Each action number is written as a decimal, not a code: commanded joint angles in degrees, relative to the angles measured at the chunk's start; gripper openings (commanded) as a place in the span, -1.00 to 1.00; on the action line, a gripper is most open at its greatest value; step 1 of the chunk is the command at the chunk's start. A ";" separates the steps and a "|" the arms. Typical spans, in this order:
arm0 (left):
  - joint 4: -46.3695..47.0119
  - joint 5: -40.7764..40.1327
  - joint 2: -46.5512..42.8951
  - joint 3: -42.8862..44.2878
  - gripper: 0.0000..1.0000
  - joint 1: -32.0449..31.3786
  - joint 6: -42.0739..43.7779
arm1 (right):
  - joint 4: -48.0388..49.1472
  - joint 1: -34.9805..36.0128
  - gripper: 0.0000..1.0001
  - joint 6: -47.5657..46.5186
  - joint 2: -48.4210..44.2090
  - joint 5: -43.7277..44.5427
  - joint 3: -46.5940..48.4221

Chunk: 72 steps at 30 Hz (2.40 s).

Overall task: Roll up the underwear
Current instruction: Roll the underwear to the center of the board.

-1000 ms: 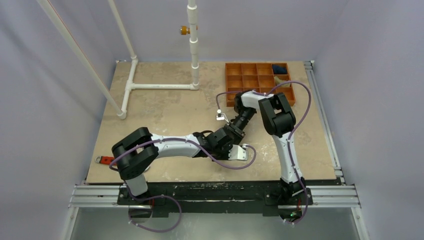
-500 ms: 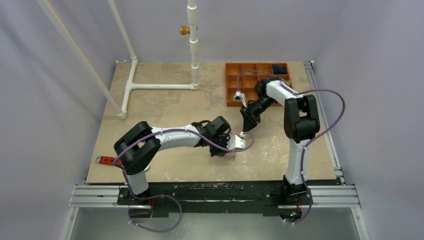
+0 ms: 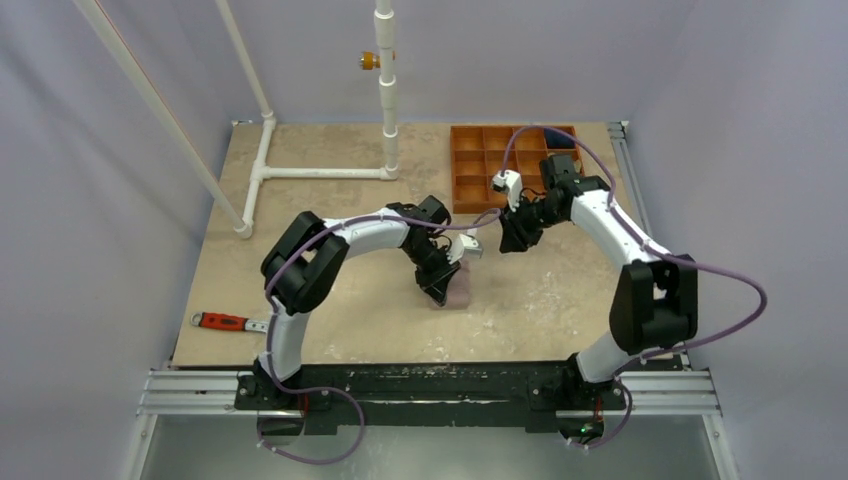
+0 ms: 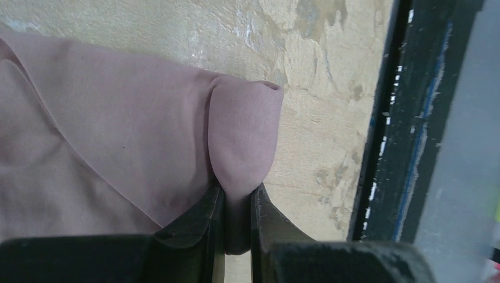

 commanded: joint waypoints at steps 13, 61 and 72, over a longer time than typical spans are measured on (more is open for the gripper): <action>-24.07 19.99 22.48 19.16 -1.00 10.44 -3.01 | 18.74 19.21 -0.43 4.81 -15.03 19.44 -12.27; -25.65 13.41 19.22 19.44 -0.24 12.24 -7.38 | 16.72 39.88 -1.00 -0.19 13.94 18.02 -12.10; -26.54 5.10 13.73 18.21 -0.02 14.66 -9.18 | 12.89 39.88 -1.00 2.96 16.18 16.18 -11.77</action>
